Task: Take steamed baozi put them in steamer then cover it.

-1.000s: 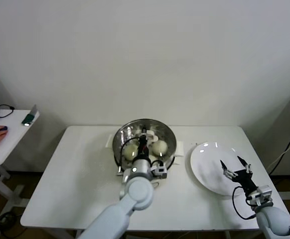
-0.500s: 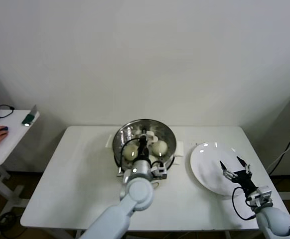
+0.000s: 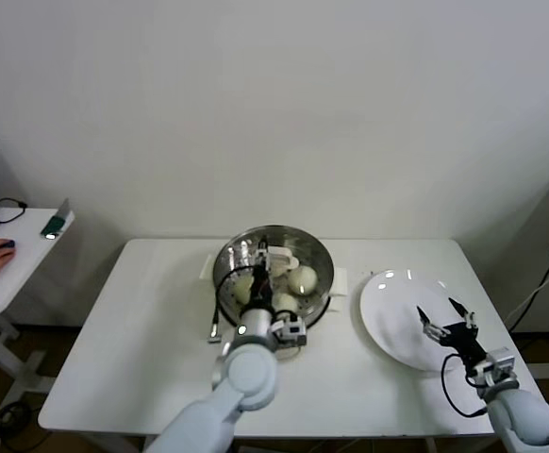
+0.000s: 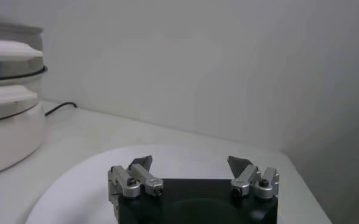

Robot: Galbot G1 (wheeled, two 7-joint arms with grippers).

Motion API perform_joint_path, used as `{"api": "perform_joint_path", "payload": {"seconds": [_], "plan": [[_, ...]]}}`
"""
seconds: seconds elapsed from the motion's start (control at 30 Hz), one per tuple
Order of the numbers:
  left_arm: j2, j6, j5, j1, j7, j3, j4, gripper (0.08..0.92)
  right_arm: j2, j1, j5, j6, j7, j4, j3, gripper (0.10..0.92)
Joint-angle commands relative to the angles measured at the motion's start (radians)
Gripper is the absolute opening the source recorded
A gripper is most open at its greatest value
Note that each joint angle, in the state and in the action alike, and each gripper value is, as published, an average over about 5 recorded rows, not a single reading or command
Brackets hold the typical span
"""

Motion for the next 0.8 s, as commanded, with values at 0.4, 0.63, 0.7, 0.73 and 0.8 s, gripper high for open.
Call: {"api": "perform_joint_path", "payload": {"seconds": [0.4, 0.63, 0.7, 0.73, 0.8], "plan": [[0.17, -0.026, -0.274, 0.321, -0.19, -0.18, -0.39, 0.819, -0.011, 0.02, -0.009, -0.113, -0.002, 0.046, 0.002, 0.823], [0.176, -0.324, -0.773, 0.427, -0.492, -0.487, -0.371, 0.823, -0.009, 0.011, -0.018, -0.091, -0.01, 0.067, -0.002, 0.823], [0.162, -0.426, -0.897, 0.469, -0.527, -0.576, -0.359, 0.823, -0.007, 0.009, -0.017, -0.085, -0.012, 0.071, -0.003, 0.823], [0.152, -0.468, -0.946, 0.486, -0.539, -0.609, -0.349, 0.823, -0.006, 0.009, -0.017, -0.082, -0.014, 0.071, -0.003, 0.823], [0.129, -0.554, -1.033, 0.517, -0.55, -0.666, -0.322, 0.823, -0.005, 0.009, -0.017, -0.076, -0.017, 0.071, -0.003, 0.823]]}}
